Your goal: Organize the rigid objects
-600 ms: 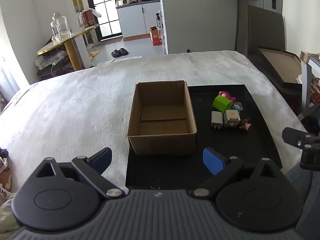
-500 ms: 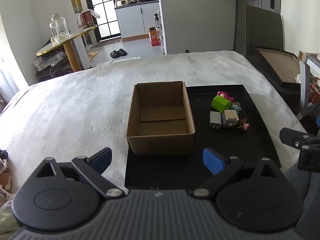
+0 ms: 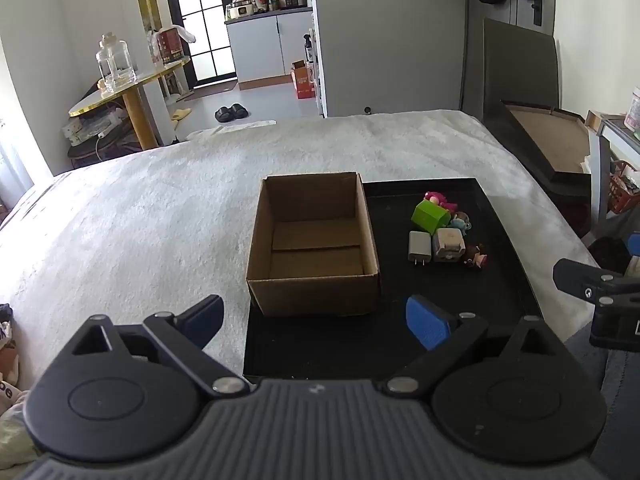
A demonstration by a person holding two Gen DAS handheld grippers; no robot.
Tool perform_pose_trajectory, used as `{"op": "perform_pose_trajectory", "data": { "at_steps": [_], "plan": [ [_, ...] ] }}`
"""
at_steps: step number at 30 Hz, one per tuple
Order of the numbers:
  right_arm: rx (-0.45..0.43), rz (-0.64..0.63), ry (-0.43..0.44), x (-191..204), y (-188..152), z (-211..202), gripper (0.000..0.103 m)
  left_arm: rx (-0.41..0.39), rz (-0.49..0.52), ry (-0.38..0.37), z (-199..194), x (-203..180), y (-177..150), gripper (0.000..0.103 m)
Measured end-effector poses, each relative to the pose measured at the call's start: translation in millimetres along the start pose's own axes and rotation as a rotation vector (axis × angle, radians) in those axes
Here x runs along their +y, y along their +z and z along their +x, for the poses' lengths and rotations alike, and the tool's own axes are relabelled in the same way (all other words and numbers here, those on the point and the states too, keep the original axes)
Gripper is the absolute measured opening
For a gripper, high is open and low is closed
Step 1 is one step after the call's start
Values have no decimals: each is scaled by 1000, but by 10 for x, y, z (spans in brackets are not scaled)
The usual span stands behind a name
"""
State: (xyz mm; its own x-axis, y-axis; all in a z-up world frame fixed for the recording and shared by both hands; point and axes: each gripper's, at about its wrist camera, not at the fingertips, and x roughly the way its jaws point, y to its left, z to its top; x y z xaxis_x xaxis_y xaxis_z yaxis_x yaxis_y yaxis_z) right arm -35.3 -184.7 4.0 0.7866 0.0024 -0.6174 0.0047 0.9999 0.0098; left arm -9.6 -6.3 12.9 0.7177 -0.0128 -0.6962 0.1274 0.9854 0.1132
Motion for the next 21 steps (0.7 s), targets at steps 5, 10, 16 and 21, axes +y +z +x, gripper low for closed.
{"op": "perform_pose_trajectory", "data": {
  "at_steps": [5,10,16,21],
  "plan": [
    [3,1,-2,-3,15,-7,103,-5,-1,-7,-50,16,5,97],
    [-6,-3,-1,8,27,-51,103,-12,-6,-7,-78,9,-1,97],
    [-7,3,-4,0,17,-80,103,-19,-11,-11,-123,24,11,97],
    [-10,8,-8,7,19,-98,103,-23,-16,-19,-157,27,24,97]
  ]
}}
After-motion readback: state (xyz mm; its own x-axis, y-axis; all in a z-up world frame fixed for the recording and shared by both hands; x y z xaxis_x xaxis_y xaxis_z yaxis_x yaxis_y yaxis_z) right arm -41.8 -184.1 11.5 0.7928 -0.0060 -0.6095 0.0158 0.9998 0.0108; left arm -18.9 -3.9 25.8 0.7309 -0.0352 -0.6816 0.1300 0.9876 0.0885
